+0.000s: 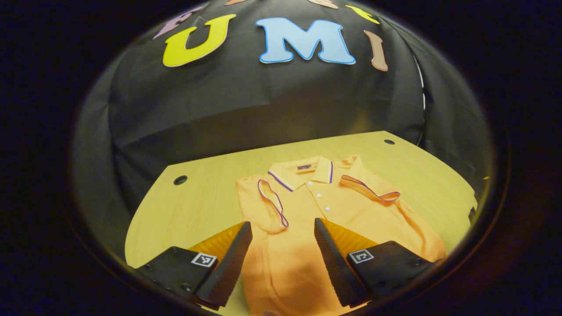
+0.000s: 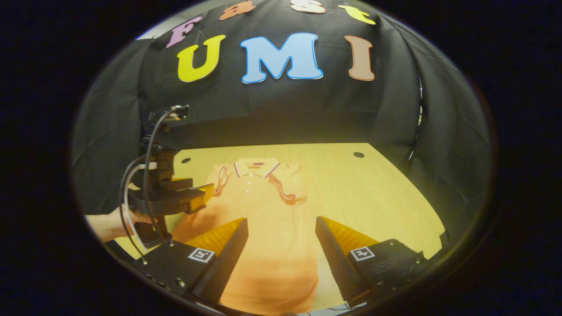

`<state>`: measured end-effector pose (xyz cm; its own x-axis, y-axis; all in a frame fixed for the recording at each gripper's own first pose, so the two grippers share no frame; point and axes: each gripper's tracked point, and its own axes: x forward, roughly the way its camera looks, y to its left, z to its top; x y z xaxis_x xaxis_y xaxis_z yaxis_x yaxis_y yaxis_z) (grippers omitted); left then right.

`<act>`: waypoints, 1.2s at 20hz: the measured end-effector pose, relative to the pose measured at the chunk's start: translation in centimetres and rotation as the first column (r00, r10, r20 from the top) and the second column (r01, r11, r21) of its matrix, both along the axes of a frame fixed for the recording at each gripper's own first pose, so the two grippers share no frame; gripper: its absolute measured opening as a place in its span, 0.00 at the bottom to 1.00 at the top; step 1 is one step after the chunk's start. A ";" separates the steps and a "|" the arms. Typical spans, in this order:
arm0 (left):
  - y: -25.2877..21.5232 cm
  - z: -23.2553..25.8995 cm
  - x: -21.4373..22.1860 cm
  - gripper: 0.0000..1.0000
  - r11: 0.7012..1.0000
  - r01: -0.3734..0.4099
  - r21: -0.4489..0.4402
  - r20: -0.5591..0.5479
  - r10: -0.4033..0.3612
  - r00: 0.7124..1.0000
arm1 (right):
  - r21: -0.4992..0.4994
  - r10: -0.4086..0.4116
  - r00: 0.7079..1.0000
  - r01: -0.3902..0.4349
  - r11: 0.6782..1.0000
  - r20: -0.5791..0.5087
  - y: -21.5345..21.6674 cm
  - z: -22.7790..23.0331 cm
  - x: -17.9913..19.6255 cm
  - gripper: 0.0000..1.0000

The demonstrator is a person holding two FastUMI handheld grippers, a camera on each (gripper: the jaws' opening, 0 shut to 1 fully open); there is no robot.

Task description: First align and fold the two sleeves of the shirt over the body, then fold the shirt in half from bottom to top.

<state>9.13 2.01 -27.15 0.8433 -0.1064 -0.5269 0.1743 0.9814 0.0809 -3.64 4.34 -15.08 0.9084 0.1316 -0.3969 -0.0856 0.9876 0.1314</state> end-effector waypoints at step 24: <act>4.7 -7.7 -31.2 0.96 0.992 -0.124 -0.021 -0.193 0.117 0.974 | -0.025 0.056 0.958 -0.066 0.998 -0.280 -1.1 -15.3 -13.1 0.96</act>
